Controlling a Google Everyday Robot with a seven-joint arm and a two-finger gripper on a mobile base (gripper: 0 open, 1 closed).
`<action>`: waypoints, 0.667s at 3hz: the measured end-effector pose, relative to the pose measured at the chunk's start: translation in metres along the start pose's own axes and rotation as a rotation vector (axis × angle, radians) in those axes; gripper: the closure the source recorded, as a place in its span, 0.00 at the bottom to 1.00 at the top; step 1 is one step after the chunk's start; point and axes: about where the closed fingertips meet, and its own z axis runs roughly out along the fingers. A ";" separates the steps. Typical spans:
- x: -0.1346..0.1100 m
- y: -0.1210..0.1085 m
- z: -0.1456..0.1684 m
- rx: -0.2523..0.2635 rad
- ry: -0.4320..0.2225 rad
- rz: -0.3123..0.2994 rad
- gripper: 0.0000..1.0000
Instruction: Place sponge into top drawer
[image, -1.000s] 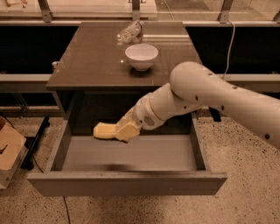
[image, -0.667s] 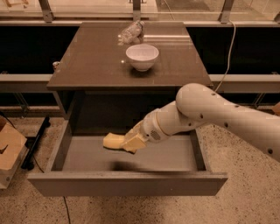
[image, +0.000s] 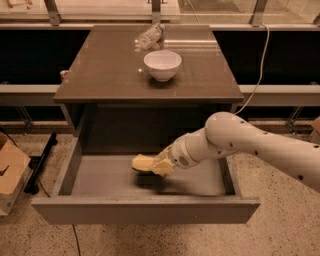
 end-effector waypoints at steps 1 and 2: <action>0.001 0.000 0.001 -0.001 0.001 0.000 0.37; 0.001 0.001 0.003 -0.004 0.002 -0.001 0.15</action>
Offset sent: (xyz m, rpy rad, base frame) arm 0.0002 0.0004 -0.0016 -0.0005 0.0007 0.0003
